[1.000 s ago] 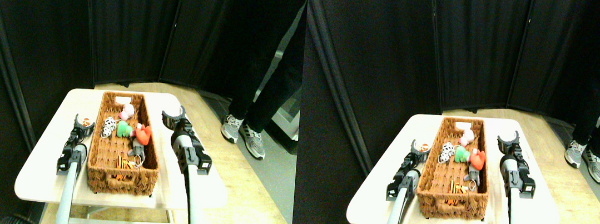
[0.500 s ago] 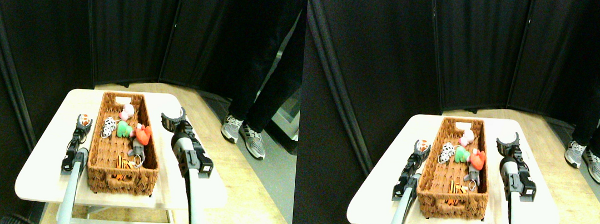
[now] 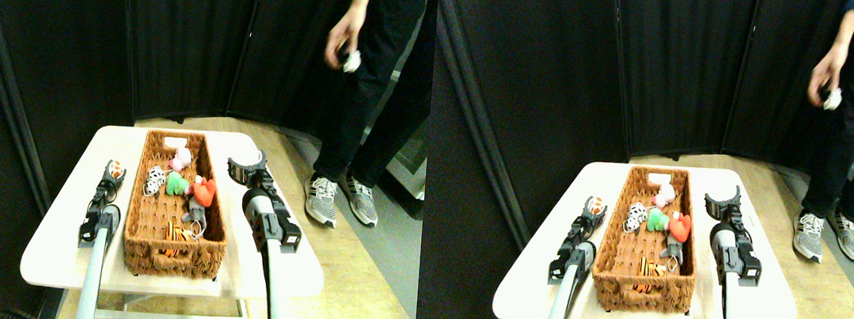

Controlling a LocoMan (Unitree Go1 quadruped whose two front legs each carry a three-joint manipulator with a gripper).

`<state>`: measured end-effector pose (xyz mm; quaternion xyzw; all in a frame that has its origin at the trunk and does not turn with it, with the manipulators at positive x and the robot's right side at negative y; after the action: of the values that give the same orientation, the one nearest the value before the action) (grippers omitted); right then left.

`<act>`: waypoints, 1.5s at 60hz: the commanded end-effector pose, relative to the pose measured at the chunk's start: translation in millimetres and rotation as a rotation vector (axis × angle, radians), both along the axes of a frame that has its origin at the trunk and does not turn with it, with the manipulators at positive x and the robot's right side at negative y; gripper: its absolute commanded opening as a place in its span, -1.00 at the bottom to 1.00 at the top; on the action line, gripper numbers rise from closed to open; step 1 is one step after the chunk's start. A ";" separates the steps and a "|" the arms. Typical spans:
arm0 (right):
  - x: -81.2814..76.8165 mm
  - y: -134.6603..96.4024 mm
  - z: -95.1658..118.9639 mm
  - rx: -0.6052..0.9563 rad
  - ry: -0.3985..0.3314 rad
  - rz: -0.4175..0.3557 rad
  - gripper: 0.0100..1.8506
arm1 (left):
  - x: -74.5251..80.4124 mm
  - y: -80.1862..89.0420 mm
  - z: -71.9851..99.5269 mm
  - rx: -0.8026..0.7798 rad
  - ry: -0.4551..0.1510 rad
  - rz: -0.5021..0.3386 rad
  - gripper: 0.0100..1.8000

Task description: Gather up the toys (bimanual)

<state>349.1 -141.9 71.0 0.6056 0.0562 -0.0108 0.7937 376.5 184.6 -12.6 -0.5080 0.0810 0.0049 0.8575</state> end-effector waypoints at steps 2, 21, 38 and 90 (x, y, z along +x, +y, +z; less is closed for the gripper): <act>3.6 -0.4 3.6 0.030 -0.036 -0.006 -0.33 | 0.4 -0.9 24.6 0.007 -0.079 -0.022 -1.00; 5.9 -4.7 0.5 0.023 -0.051 -0.014 -0.33 | -3.5 -14.8 73.6 -0.058 -0.121 -0.117 -1.00; 8.2 -11.9 -4.0 0.011 -0.041 -0.045 -0.29 | -12.3 -44.1 117.2 -0.094 -0.111 -0.209 -1.00; 10.3 -29.6 -7.0 0.025 -0.073 -0.071 -0.27 | -18.9 -127.4 104.8 -0.207 0.044 -0.342 -0.91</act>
<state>356.7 -170.6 60.8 0.6191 0.0175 -0.0288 0.7846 356.1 61.3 88.7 -0.5485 0.1754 -0.1363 0.8061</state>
